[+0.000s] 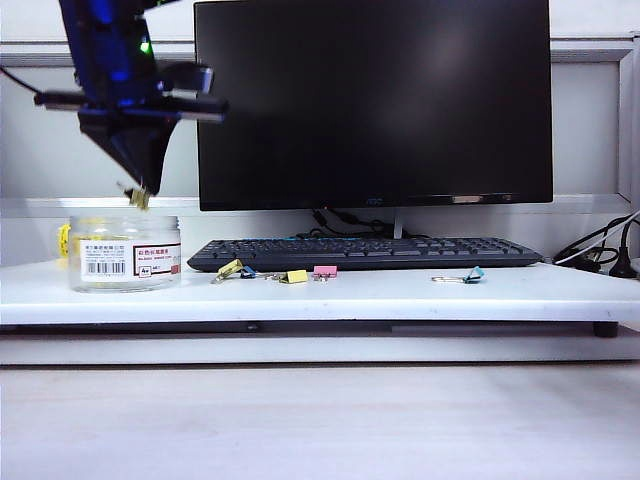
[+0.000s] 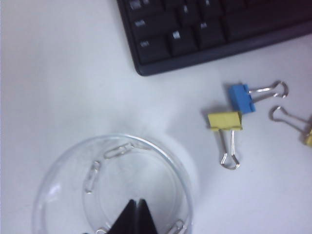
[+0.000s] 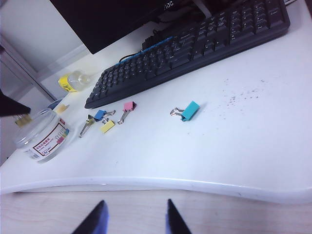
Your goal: Pick up the clips with the largest number of clips of the same color on the table and place them in a round transparent plastic box.
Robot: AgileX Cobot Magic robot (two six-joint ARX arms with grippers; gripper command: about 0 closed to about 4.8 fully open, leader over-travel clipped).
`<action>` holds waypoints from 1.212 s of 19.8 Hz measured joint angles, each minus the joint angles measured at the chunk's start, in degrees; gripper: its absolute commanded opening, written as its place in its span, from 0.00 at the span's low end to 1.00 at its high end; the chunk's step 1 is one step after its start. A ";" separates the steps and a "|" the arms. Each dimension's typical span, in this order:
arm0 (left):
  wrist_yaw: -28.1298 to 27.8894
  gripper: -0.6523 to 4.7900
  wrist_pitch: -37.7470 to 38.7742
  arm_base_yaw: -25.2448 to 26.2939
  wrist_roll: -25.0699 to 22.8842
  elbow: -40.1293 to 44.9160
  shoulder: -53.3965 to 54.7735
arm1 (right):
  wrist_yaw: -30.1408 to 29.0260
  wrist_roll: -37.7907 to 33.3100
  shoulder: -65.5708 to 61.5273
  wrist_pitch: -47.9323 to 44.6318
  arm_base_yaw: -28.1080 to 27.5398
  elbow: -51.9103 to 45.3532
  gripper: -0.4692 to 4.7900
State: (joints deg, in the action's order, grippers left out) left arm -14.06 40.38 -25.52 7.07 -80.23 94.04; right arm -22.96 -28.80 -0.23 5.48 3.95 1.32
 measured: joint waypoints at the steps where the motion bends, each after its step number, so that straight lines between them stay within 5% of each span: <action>1: 0.02 0.11 -0.85 0.02 0.00 0.79 0.09 | 0.00 0.00 0.00 0.00 0.00 0.00 0.39; 7: 2.03 0.12 -1.95 2.75 -0.24 1.03 1.03 | -0.02 0.00 0.00 -0.02 0.00 0.00 0.39; 9: 3.48 0.37 -1.75 4.44 -0.20 1.03 1.09 | -0.02 0.00 0.00 0.00 0.00 0.00 0.39; 15: 4.90 0.37 -1.77 5.38 -1.73 1.03 1.09 | -0.02 0.00 0.00 0.00 0.00 0.00 0.39; 24: -1.55 0.37 -1.29 5.84 -8.94 1.03 1.11 | -0.04 0.00 0.00 0.00 0.00 0.00 0.39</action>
State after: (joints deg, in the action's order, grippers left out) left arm -15.62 39.09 -19.68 -1.87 -79.20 95.15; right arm -23.00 -28.80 -0.23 5.48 3.95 1.32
